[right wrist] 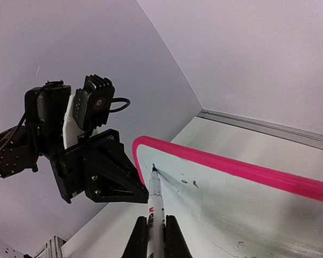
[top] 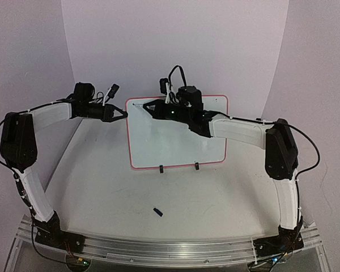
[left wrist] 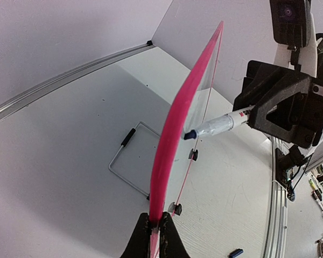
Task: Write a sentence on the whiteboard
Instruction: Write a sentence on the whiteboard stand.
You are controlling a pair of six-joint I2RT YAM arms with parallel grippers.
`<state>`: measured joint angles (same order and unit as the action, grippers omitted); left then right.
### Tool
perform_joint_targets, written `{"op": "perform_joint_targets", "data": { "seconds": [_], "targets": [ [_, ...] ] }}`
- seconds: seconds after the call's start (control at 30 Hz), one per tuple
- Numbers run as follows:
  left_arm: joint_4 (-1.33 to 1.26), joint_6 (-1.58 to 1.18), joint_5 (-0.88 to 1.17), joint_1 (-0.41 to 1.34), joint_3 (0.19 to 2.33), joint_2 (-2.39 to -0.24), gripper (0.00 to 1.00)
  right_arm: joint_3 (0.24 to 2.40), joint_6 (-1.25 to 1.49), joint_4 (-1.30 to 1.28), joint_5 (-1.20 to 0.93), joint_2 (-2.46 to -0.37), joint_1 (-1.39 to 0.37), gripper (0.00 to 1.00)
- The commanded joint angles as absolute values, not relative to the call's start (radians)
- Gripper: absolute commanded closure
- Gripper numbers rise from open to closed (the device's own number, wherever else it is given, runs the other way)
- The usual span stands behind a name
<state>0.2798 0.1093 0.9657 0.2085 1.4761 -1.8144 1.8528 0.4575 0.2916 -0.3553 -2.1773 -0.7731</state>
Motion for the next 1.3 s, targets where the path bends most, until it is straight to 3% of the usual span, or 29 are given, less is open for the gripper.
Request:
{"op": "perform_joint_targets", "data": {
  "seconds": [0.0, 0.63, 1.27],
  "targets": [
    [0.328, 0.123, 0.981, 0.214, 1.456, -1.775, 1.00, 1.814, 0.455, 0.296, -0.348, -2.195, -0.767, 1.00],
    [0.328, 0.122, 0.979, 0.215, 1.456, -1.769, 1.00, 1.661, 0.455, 0.406, -0.479, -2.066, -0.769, 1.00],
    [0.328, 0.121, 0.978, 0.216, 1.456, -1.774, 1.00, 1.672, 0.468, 0.441, -0.361, -2.079, -0.769, 1.00]
  ]
}}
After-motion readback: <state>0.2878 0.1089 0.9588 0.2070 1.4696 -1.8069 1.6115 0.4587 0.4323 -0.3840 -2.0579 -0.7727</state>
